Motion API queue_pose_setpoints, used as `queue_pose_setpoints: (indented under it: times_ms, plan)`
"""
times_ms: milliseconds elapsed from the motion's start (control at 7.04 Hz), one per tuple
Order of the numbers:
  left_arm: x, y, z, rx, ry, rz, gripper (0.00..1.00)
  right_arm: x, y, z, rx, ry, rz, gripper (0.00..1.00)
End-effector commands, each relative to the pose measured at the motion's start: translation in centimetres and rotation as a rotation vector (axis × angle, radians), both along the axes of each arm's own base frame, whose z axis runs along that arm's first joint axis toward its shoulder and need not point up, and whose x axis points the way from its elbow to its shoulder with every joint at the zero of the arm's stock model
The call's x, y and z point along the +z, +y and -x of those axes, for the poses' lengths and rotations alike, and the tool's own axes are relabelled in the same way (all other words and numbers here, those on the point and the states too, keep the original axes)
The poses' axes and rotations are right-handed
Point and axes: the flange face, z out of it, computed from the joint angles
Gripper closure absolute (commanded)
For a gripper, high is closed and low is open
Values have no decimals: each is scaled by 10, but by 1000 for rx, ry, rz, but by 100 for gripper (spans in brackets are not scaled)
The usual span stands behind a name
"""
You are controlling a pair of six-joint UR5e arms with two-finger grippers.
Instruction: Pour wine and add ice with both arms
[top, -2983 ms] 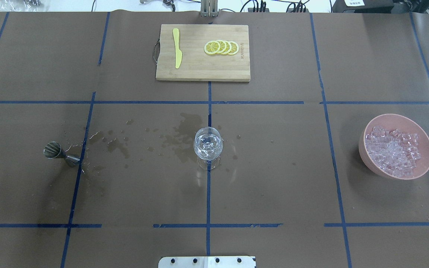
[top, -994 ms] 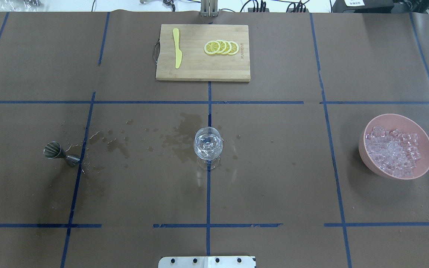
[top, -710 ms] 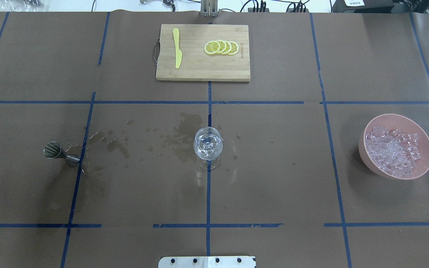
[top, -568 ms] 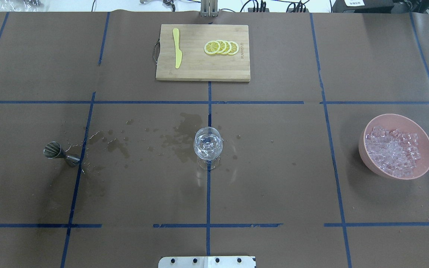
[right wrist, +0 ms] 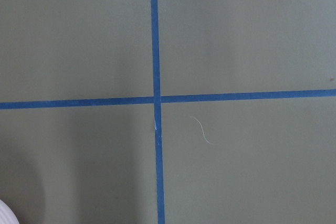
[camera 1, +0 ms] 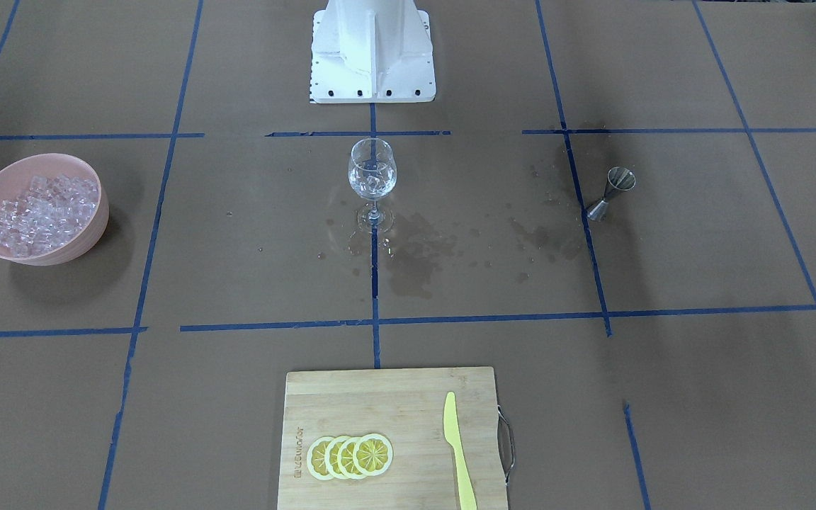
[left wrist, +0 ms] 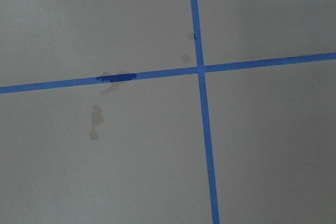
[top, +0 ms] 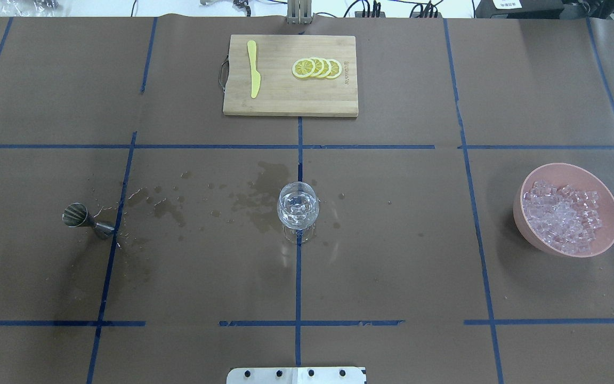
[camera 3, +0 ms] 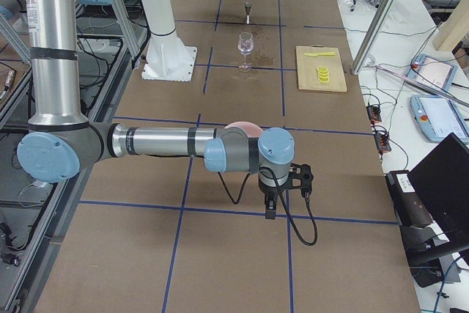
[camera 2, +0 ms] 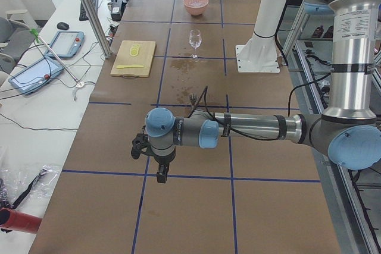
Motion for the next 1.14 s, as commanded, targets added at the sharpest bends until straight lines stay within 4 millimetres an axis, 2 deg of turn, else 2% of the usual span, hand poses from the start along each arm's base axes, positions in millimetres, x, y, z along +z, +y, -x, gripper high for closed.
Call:
queue_pose_setpoints:
  times_ms: [0,994]
  plan:
    - [-2,-1,0,-3,0,0,0,4,0,6,-14,0,6,0]
    - [-5,-4,-2,-54,19,46,0,3,-1,11,-22,-1,4,0]
